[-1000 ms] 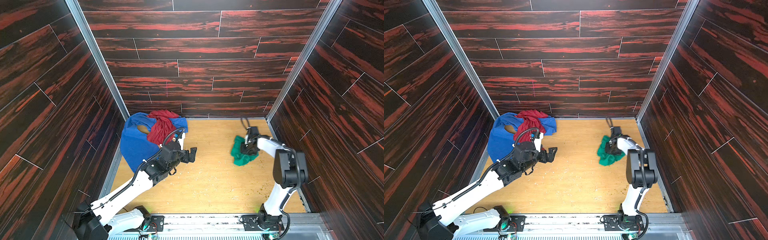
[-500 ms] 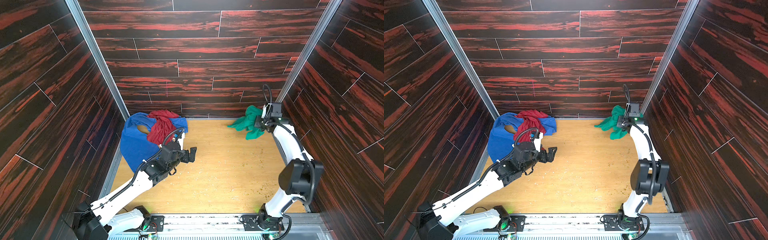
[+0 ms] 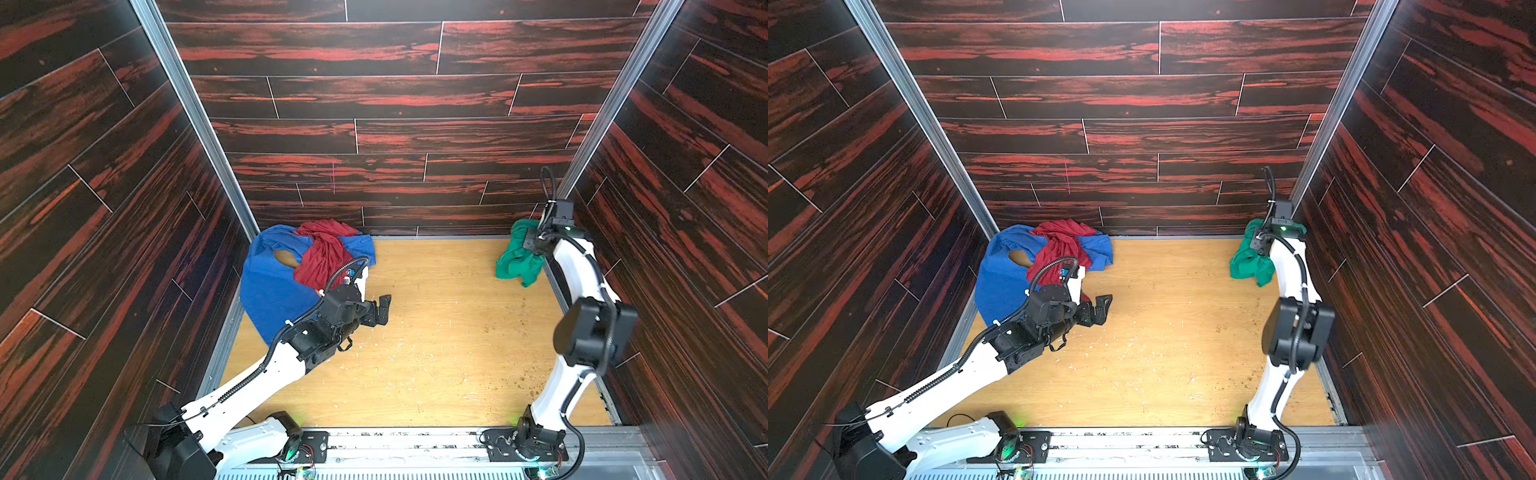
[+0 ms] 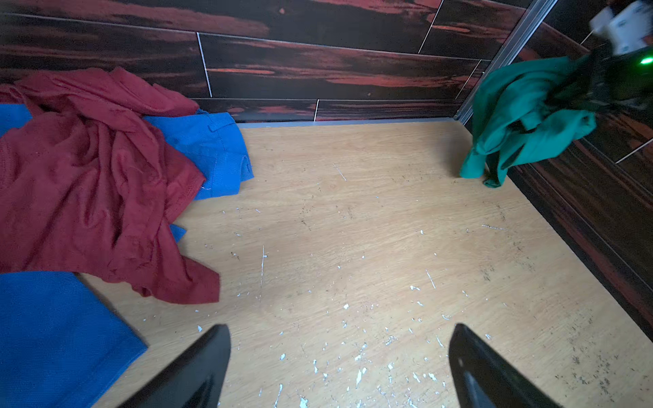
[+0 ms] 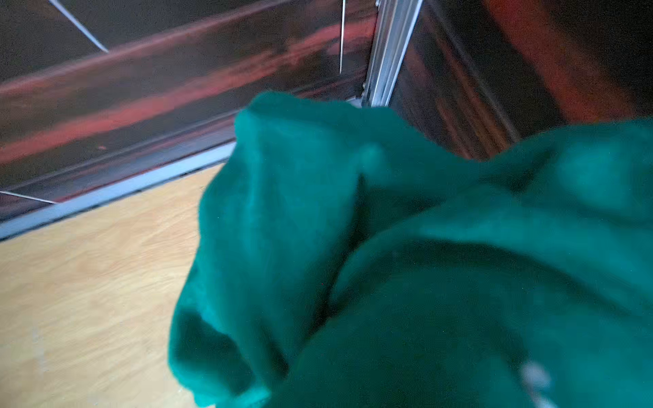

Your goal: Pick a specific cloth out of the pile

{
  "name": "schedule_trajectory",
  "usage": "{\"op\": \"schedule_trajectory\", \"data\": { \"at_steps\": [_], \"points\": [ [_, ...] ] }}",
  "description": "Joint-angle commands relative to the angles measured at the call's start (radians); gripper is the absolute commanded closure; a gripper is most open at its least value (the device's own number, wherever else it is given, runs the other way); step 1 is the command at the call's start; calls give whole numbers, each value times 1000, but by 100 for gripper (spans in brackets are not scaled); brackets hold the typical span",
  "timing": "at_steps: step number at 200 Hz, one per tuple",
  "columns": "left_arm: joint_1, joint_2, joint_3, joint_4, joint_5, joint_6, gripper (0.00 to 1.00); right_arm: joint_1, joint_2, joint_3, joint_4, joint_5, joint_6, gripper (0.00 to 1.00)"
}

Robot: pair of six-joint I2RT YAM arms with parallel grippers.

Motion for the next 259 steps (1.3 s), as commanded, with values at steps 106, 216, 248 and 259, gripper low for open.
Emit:
{"op": "schedule_trajectory", "data": {
  "at_steps": [106,216,248,259],
  "points": [
    [-3,14,16,-1,4,15,1,-54,333,83,1,-243,84,100],
    [2,7,109,-38,-179,188,1,-52,-35,-102,50,-278,136,1],
    [11,-14,85,1,-253,242,1,-51,-216,-307,131,-376,173,1],
    [24,-40,45,47,-302,263,1,-50,-303,-446,217,-410,171,1]
  ]
}}
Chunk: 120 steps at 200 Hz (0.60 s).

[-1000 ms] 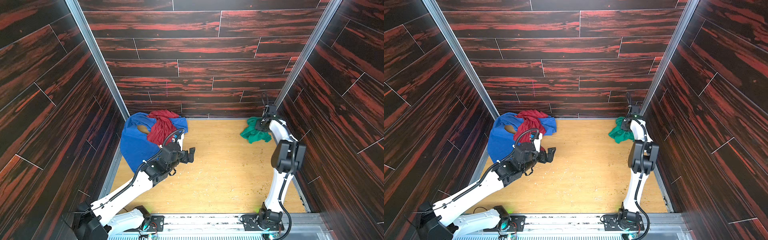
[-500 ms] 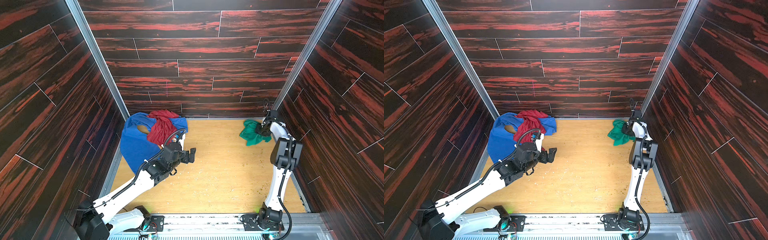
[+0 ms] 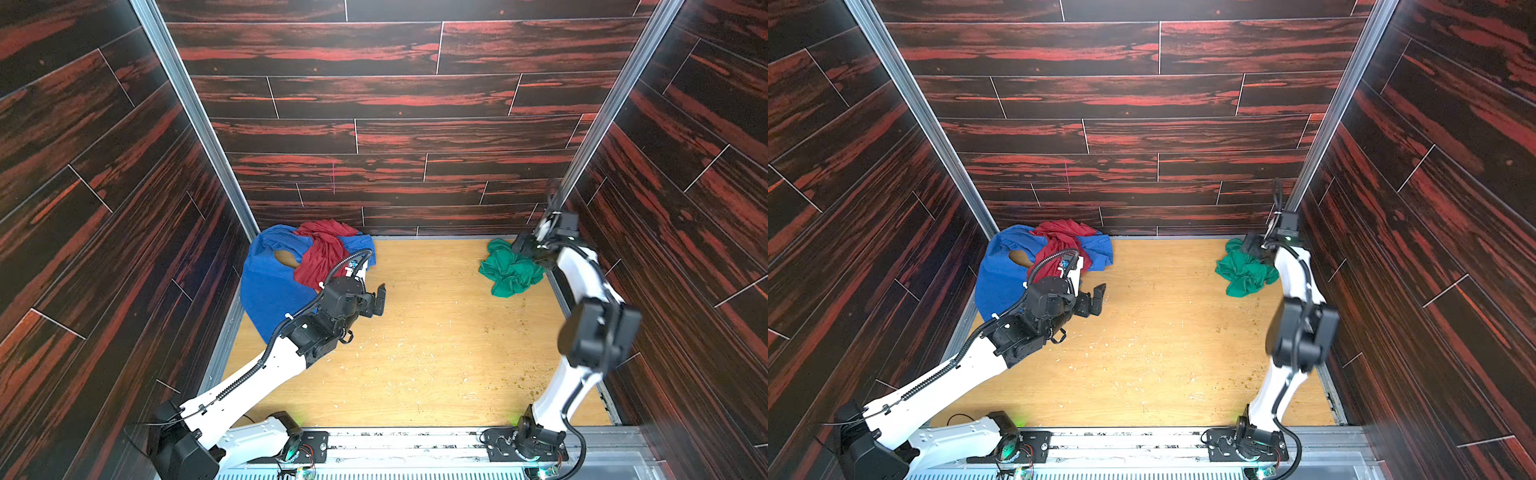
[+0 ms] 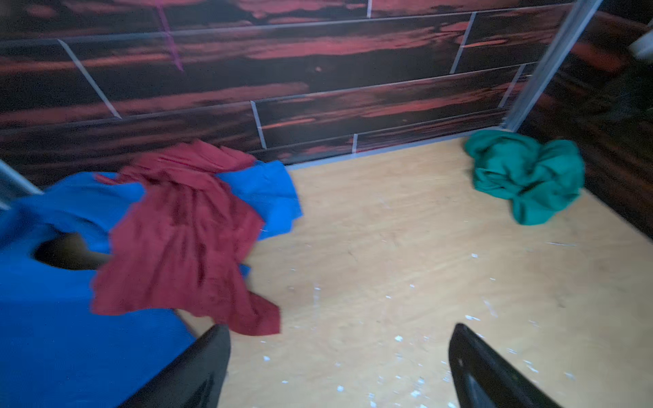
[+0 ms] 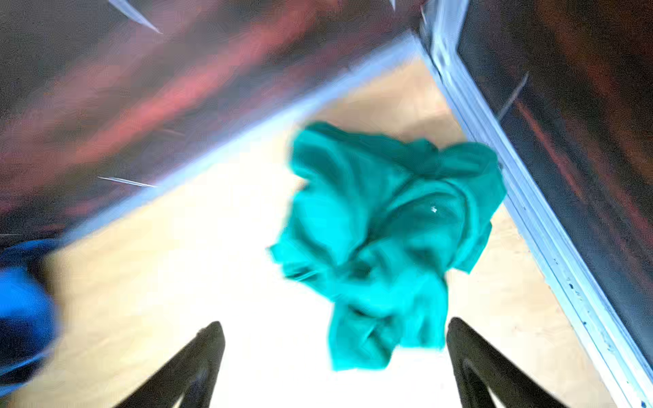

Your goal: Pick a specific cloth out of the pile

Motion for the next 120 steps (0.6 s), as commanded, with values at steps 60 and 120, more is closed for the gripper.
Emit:
{"op": "schedule_trajectory", "data": {
  "at_steps": [60,120],
  "points": [
    [402,-175,-466,255,-364,20,1,21,-793,-1160,934,-159,-52,1],
    [530,40,-675,740,-223,152,1,167,-837,-1379,866,166,-85,1]
  ]
}}
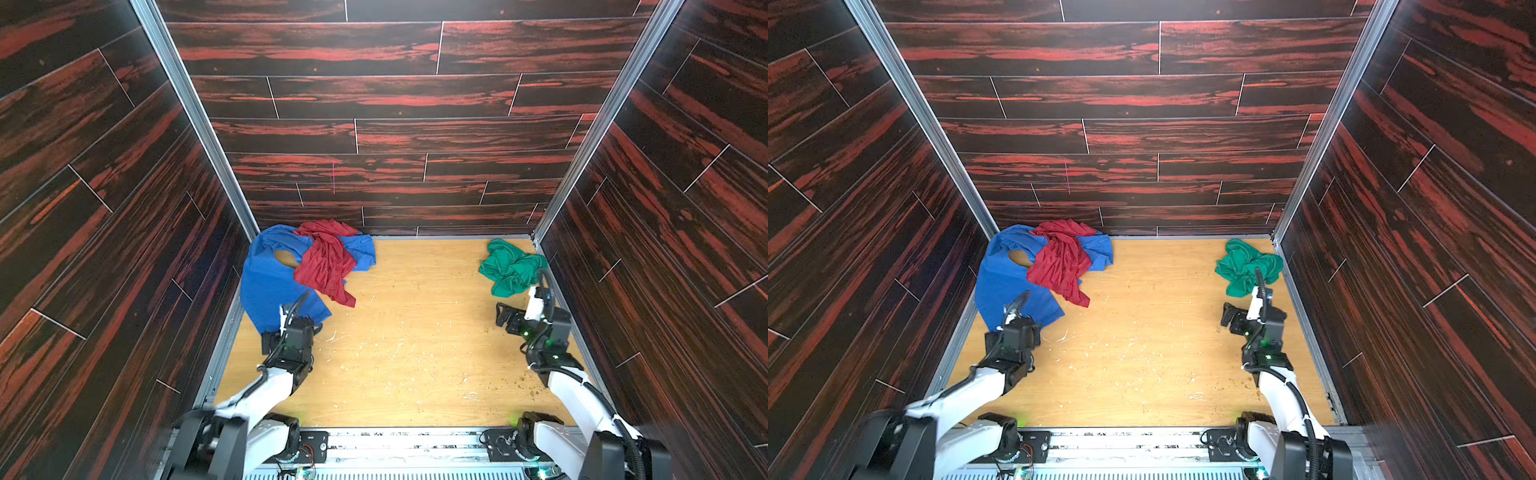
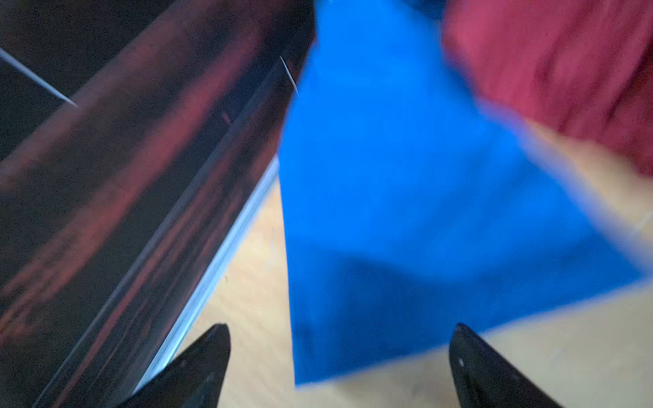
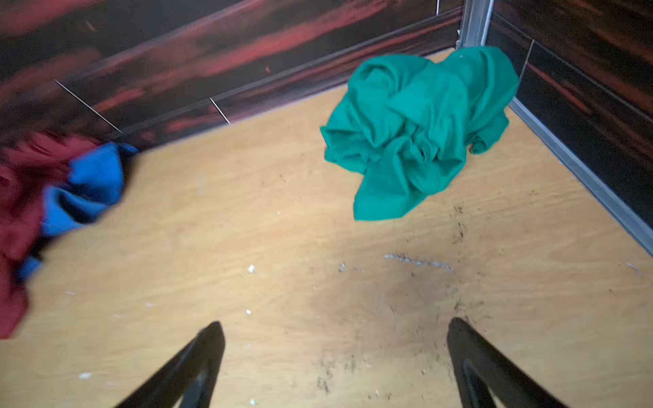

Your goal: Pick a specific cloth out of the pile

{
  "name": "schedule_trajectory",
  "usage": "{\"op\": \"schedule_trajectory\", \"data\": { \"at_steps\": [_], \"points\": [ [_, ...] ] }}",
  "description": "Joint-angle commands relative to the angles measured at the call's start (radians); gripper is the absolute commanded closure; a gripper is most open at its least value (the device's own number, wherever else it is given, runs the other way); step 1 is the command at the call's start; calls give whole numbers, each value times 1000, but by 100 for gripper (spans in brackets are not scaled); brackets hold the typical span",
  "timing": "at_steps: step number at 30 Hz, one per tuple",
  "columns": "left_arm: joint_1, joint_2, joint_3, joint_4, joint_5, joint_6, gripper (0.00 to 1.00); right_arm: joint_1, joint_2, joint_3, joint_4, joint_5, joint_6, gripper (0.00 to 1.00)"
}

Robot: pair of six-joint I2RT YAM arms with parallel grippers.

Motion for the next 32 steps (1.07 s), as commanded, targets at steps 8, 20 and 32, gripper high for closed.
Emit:
{"op": "schedule_trajectory", "data": {
  "at_steps": [8,20,32],
  "points": [
    [135,398,79,717,221,2,1,51,59,-132,267,79,-46,1],
    [173,379,113,561,323,-36,1,49,373,-173,919,248,-168,1],
    [173,382,113,562,322,-36,1,-12,556,-59,874,20,-162,1]
  ]
}}
